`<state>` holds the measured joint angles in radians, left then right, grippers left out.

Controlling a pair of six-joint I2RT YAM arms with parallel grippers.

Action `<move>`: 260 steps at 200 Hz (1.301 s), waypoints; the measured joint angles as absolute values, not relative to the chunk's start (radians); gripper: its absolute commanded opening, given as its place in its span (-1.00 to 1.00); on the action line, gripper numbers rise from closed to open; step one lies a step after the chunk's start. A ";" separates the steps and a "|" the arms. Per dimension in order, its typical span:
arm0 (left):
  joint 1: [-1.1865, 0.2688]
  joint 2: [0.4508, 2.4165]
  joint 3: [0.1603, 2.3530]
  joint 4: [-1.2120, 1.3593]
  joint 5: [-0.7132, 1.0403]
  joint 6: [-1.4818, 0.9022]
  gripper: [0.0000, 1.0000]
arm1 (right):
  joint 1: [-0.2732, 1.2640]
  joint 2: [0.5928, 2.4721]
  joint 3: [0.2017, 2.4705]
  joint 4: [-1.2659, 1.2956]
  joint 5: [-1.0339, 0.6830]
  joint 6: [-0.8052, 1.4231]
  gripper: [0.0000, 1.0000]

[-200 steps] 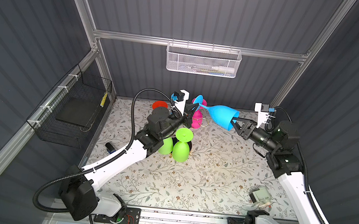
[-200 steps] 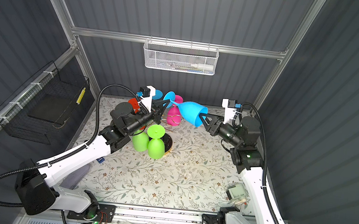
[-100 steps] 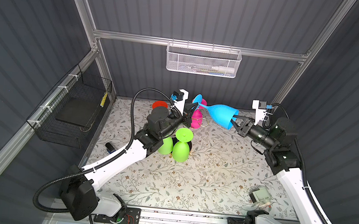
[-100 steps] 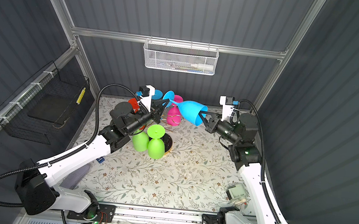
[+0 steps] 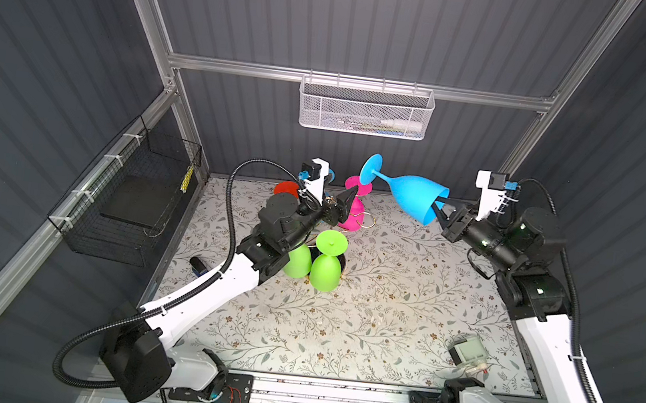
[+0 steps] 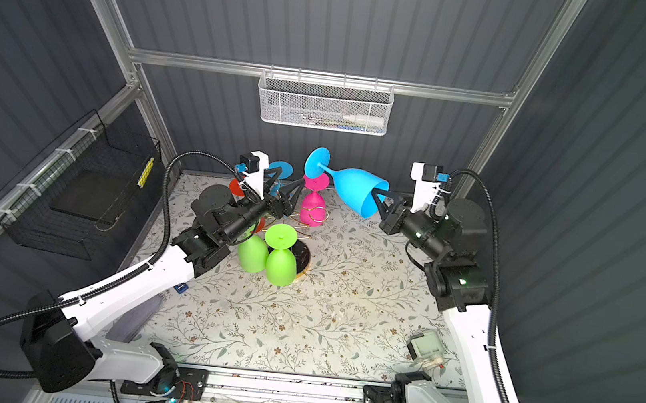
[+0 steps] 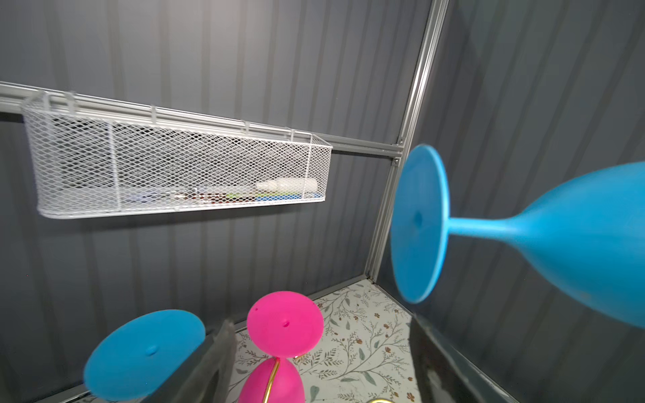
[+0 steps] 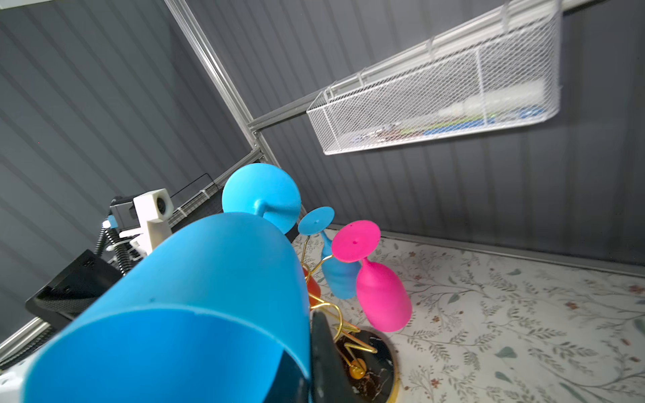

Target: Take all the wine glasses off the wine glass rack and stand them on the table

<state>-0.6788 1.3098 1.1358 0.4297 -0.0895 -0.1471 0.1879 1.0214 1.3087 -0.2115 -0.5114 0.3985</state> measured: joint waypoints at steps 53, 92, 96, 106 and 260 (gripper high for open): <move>-0.672 1.163 1.030 0.450 -0.246 -0.068 0.74 | 0.182 1.083 1.488 -0.474 -0.216 0.230 -1.00; -0.672 1.060 0.987 0.476 -0.356 0.012 0.83 | 0.182 1.269 1.631 -0.648 -0.055 0.143 -1.00; -0.672 1.050 0.980 0.476 -0.364 0.018 0.84 | 0.182 1.286 1.639 -0.662 -0.042 0.136 -1.00; -0.672 1.021 0.958 0.481 -0.386 0.039 0.85 | 0.183 1.331 1.660 -0.702 -0.012 0.120 -1.00; -0.672 0.773 0.824 0.379 -0.578 0.236 0.94 | 0.297 2.175 2.502 -1.192 0.099 -0.013 -1.00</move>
<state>-0.6716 0.7731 0.8238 0.3794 -0.5781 0.2363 0.2966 2.1750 2.5015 -1.1915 0.0986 -0.0128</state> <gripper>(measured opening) 0.969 0.054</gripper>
